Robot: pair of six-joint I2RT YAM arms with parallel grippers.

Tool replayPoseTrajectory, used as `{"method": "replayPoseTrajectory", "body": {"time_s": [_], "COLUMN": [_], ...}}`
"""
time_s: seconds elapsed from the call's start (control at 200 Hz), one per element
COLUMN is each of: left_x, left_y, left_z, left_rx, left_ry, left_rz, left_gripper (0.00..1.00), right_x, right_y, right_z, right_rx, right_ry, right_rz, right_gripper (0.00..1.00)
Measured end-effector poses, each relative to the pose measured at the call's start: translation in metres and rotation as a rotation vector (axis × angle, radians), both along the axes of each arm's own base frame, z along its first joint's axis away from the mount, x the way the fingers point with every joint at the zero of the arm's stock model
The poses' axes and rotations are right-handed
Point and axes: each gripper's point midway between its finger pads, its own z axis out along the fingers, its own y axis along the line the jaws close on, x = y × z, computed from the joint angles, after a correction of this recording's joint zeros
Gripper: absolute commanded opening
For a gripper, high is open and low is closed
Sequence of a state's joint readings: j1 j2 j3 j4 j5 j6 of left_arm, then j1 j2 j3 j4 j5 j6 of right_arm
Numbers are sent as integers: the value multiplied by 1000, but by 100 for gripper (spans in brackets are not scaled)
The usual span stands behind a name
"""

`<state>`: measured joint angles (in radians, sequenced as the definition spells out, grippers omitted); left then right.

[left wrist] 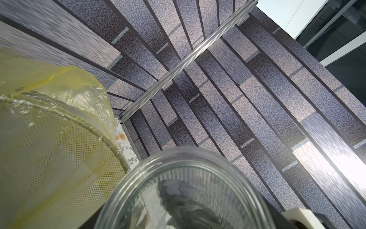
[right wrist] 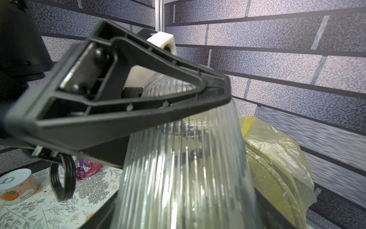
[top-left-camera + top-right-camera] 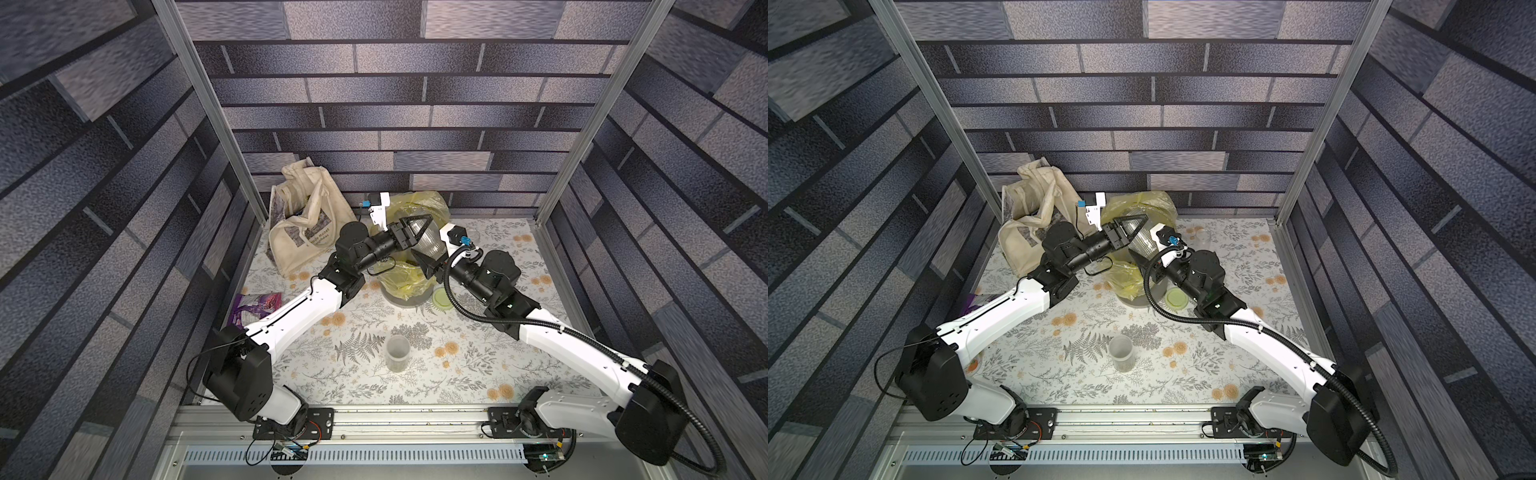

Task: Empty moldy mung beans from jars
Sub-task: Pour the moldy mung beans from the jar into the trash bin.

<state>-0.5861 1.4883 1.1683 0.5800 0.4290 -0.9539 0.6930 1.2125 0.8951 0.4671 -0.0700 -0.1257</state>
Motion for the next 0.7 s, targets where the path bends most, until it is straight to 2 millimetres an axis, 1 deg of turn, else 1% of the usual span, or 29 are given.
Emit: {"method": "replayPoseTrajectory", "body": {"time_s": [0.08,0.125,0.18,0.23,0.281,0.306,0.316,0.356,0.431,0.701], "left_x": [1,1,1,1,1,1,1,2,7,31], "left_y": [1,2,3,3,4,4,4,6,12,48], "left_z": [0,1,3,4,4,4,4,4,3,10], "left_rx": [-2,-3,-4,-3,-3,-4,-4,-5,-12,-105], "left_ry": [6,9,5,2,2,4,4,7,25,84], "left_rz": [-15,-23,-28,-35,-38,-39,-41,-38,-29,35], "left_gripper": [30,30,30,30,30,30,30,29,29,28], "right_x": [0,0,0,0,0,0,0,-2,-8,-17], "right_y": [0,0,0,0,0,0,1,2,6,6], "right_z": [0,0,2,3,3,3,3,5,16,50], "right_rx": [-7,-8,-8,-11,-13,-14,-15,-14,14,104], "right_ry": [-6,-11,-19,-26,-31,-34,-35,-45,-82,-200], "right_rz": [-3,-2,-2,-2,-2,-2,1,14,36,63], "right_gripper": [51,59,65,78,88,98,100,100,100,100]}}
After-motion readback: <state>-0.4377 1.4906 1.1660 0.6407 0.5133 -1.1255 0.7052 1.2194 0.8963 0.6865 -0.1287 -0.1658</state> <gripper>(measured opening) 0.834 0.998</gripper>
